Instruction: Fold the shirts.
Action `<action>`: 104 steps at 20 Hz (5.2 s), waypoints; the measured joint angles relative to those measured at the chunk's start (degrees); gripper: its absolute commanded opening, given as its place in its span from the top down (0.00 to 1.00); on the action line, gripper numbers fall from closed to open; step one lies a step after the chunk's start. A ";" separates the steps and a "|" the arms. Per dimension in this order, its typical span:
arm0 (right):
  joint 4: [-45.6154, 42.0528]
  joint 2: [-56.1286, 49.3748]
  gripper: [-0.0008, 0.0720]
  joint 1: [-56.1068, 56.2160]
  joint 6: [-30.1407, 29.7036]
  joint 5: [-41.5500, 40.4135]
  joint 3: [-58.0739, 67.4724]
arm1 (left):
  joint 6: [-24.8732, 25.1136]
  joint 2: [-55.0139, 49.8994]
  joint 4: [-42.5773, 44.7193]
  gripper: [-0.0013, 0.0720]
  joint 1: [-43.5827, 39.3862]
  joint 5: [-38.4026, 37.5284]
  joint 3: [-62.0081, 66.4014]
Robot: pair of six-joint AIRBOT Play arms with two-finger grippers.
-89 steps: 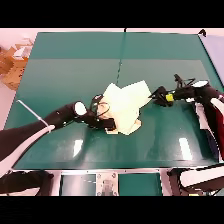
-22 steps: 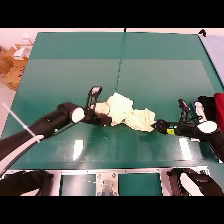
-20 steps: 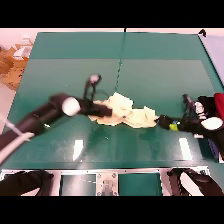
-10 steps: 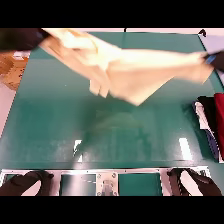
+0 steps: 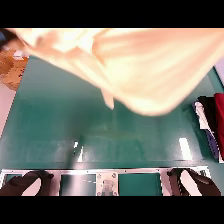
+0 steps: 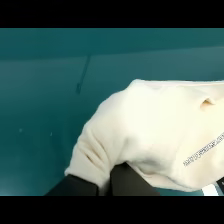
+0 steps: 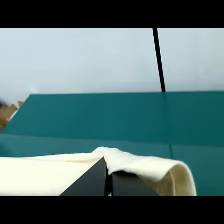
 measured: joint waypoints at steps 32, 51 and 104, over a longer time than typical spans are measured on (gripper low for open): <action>-0.15 -23.82 0.48 1.81 -5.79 -0.37 -52.89 | 22.80 -23.26 -32.72 0.24 19.85 10.29 -36.39; 2.36 -22.51 0.97 8.09 -6.60 -9.49 -53.79 | 22.56 -23.30 -26.21 0.24 19.54 1.38 -38.75; 7.32 -4.33 0.97 -1.66 3.80 3.74 3.26 | 6.14 -7.02 -9.70 0.95 -5.05 18.27 7.43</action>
